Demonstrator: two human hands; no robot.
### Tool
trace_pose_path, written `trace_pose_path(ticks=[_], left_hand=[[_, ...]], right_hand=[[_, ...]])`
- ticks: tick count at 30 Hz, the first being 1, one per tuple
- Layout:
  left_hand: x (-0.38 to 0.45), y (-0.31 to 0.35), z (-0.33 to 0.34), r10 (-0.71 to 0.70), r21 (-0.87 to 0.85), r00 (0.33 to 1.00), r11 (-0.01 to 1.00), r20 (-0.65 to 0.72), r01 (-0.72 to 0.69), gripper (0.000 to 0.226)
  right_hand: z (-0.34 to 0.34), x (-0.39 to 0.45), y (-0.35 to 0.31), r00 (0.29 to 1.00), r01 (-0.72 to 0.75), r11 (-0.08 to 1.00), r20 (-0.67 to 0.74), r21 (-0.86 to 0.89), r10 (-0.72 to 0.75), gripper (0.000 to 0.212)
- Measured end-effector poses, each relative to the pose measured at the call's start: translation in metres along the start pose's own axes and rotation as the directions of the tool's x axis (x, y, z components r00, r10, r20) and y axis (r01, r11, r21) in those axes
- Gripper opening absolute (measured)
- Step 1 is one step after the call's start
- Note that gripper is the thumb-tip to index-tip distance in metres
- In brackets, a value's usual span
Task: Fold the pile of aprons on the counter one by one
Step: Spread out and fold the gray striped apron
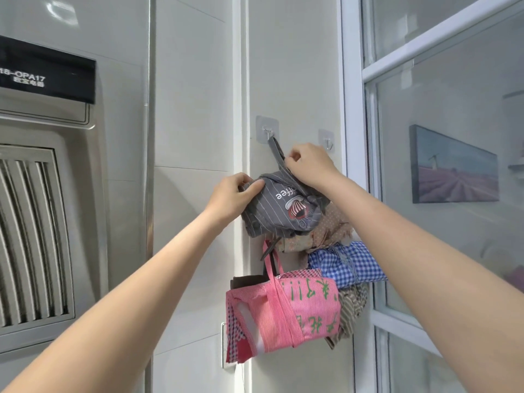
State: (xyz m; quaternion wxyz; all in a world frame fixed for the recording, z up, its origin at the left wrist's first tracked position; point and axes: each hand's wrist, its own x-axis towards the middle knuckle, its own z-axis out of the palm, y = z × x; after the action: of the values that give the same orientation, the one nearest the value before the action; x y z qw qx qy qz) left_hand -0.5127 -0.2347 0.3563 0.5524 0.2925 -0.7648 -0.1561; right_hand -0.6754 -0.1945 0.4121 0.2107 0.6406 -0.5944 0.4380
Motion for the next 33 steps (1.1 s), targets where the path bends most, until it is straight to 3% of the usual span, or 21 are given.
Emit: trace_pose_path(ticks=[3, 6, 10, 13, 16, 19, 20, 22, 24, 26, 29, 33], left_hand=[[-0.002, 0.000, -0.004, -0.025, -0.114, 0.997, 0.993, 0.067, 0.033, 0.018], [-0.005, -0.001, -0.007, -0.043, -0.148, 0.993, 0.987, 0.114, 0.060, 0.018], [-0.004, 0.000, -0.024, -0.045, -0.162, 0.992, 0.985, 0.114, 0.063, 0.018], [0.002, 0.003, -0.041, -0.030, -0.140, 0.998, 0.989, 0.048, 0.036, 0.018], [0.011, 0.002, -0.048, -0.020, -0.066, 1.000, 0.998, 0.003, 0.020, 0.020], [0.014, -0.008, -0.045, -0.027, 0.144, 0.998, 0.989, -0.065, 0.036, 0.027], [0.011, -0.012, -0.040, 0.016, 0.284, 0.991, 0.958, -0.132, 0.023, 0.033], [-0.007, -0.017, -0.027, 0.269, 0.496, 0.937, 0.859, -0.222, -0.130, 0.037], [-0.028, -0.024, -0.010, 0.514, 0.634, 0.858, 0.670, -0.021, -0.386, 0.039], [-0.038, -0.034, 0.000, 0.550, 0.656, 0.821, 0.564, 0.153, -0.501, 0.045], [-0.032, -0.033, 0.002, 0.550, 0.653, 0.811, 0.543, 0.199, -0.528, 0.046], [-0.032, -0.039, 0.001, 0.614, 0.636, 0.743, 0.467, 0.267, -0.614, 0.047]], right_hand=[[-0.005, -0.013, 0.007, 0.991, -0.006, 0.997, 0.131, 0.076, -0.004, 0.042], [-0.005, -0.016, 0.004, 0.992, 0.036, 0.999, 0.118, -0.003, -0.036, 0.042], [-0.007, -0.017, -0.009, 0.974, 0.058, 0.998, 0.222, -0.013, -0.054, 0.037], [-0.008, -0.024, -0.014, 0.947, -0.039, 0.981, 0.319, 0.190, -0.024, 0.032], [0.000, -0.036, -0.008, 0.908, -0.210, 0.869, 0.418, 0.449, 0.003, 0.024], [0.017, -0.046, 0.007, 0.934, -0.253, 0.780, 0.355, 0.572, 0.043, 0.037], [0.025, -0.045, 0.012, 0.945, -0.269, 0.753, 0.316, 0.601, 0.086, 0.038], [0.036, -0.046, 0.014, 0.959, -0.270, 0.742, 0.242, 0.614, 0.149, 0.041], [0.042, -0.044, 0.016, 0.965, -0.256, 0.768, 0.206, 0.586, 0.165, 0.039], [0.043, -0.043, 0.014, 0.964, -0.255, 0.770, 0.214, 0.585, 0.157, 0.030], [0.040, -0.041, 0.014, 0.956, -0.292, 0.695, 0.223, 0.657, 0.191, 0.022], [0.037, -0.043, 0.014, 0.956, -0.293, 0.627, 0.231, 0.722, 0.180, 0.028]])
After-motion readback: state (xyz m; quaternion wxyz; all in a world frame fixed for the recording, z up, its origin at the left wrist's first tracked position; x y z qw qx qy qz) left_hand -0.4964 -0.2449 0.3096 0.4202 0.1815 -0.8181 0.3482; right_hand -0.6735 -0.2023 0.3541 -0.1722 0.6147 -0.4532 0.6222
